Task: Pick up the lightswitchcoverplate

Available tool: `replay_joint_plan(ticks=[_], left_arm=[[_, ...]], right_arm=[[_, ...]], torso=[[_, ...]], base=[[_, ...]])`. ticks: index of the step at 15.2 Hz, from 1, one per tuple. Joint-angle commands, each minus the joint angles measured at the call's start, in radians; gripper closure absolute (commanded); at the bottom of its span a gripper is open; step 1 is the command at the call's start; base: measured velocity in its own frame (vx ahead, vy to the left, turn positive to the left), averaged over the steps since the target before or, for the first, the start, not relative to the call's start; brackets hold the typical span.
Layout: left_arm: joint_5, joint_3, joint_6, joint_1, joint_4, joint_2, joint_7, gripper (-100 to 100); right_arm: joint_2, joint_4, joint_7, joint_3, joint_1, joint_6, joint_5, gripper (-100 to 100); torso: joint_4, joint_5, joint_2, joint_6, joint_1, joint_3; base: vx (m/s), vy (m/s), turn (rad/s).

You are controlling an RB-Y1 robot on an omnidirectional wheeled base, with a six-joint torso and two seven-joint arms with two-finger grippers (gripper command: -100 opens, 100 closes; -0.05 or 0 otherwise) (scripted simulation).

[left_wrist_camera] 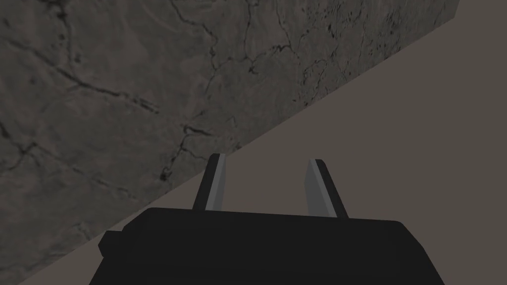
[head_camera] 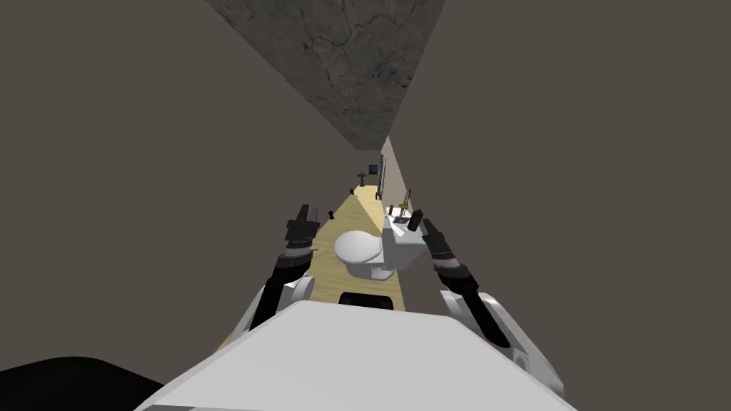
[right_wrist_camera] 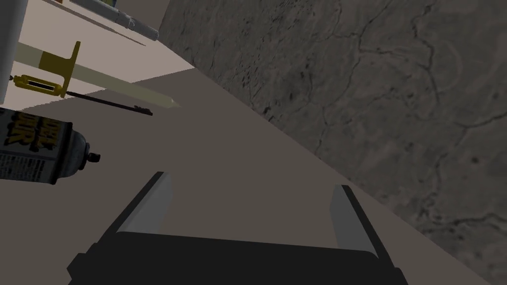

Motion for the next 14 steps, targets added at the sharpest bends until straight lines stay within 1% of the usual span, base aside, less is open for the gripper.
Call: replay_joint_plan(ticks=[1, 2, 3, 4, 5, 6, 7, 8, 10, 11, 12, 13, 14], left_arm=[[0.0, 0.0, 0.0, 0.0, 0.0, 0.0, 0.0, 0], [0.0, 0.0, 0.0, 0.0, 0.0, 0.0, 0.0, 0], [0.0, 0.0, 0.0, 0.0, 0.0, 0.0, 0.0, 0], [0.0, 0.0, 0.0, 0.0, 0.0, 0.0, 0.0, 0], [0.0, 0.0, 0.0, 0.0, 0.0, 0.0, 0.0, 0], [0.0, 0.0, 0.0, 0.0, 0.0, 0.0, 0.0, 0], [0.0, 0.0, 0.0, 0.0, 0.0, 0.0, 0.0, 0], [0.0, 0.0, 0.0, 0.0, 0.0, 0.0, 0.0, 0], [0.0, 0.0, 0.0, 0.0, 0.0, 0.0, 0.0, 0], [0.0, 0.0, 0.0, 0.0, 0.0, 0.0, 0.0, 0], [0.0, 0.0, 0.0, 0.0, 0.0, 0.0, 0.0, 0], [0.0, 0.0, 0.0, 0.0, 0.0, 0.0, 0.0, 0], [0.0, 0.0, 0.0, 0.0, 0.0, 0.0, 0.0, 0]], right_arm=[[-0.05, 0.023, 0.002, -0.009, 0.001, -0.012, 0.023, -100], [-0.066, 0.023, 0.002, -0.009, 0.001, -0.012, 0.023, -100], [-0.091, 0.043, 0.003, -0.017, 0.003, -0.023, 0.043, -100], [-0.114, 0.043, 0.003, -0.017, 0.003, -0.023, 0.043, -100], [-0.121, 0.043, 0.003, -0.017, 0.003, -0.023, 0.043, -100], [-0.155, 0.063, 0.005, -0.026, 0.005, -0.035, 0.065, -100], [-0.177, 0.063, 0.005, -0.026, 0.005, -0.035, 0.065, -100], [-0.2, 0.084, 0.007, -0.034, 0.008, -0.048, 0.087, -100], [-0.235, 0.084, 0.007, -0.034, 0.008, -0.048, 0.087, -100], [-0.263, 0.106, 0.009, -0.043, 0.01, -0.061, 0.11, -100], [-0.286, 0.106, 0.009, -0.043, 0.01, -0.061, 0.11, -100], [-0.294, 0.106, 0.009, -0.043, 0.01, -0.061, 0.11, -100], [-0.326, 0.129, 0.012, -0.051, 0.013, -0.074, 0.133, -100]], torso=[[0.0, 0.0, 0.0, 0.0, 0.0, 0.0], [0.0, 0.0, 0.0, 0.0, 0.0, 0.0], [0.0, 0.0, 0.0, 0.0, -0.001, 0.0], [0.0, 0.0, 0.0, 0.0, 0.001, 0.0], [0.0, 0.0, -0.001, 0.0, 0.002, 0.0], [0.0, 0.0, -0.001, 0.0, 0.001, 0.0], [0.0, 0.0, -0.001, 0.0, 0.0, 0.0], [0.0, 0.0, -0.001, 0.0, 0.0, 0.0], [0.0, 0.0, -0.001, 0.0, 0.002, -0.001], [0.0, 0.0, -0.001, 0.0, 0.001, -0.001], [0.0, 0.0, -0.001, 0.0, 0.001, -0.001], [0.0, 0.0, -0.001, 0.0, 0.001, -0.001], [0.0, 0.0, -0.001, 0.0, 0.0, 0.0]], base=[[-0.006, 0.075, 0.055], [0.002, 0.074, 0.066], [0.015, 0.107, 0.089], [0.015, 0.119, 0.067], [0.011, 0.08, 0.016], [0.016, 0.079, 0.075], [0.015, 0.085, 0.076], [0.019, 0.105, 0.094], [0.02, 0.099, 0.042], [0.019, 0.089, 0.062], [0.021, 0.093, 0.075], [0.012, 0.068, 0.027], [0.016, 0.087, 0.076]])
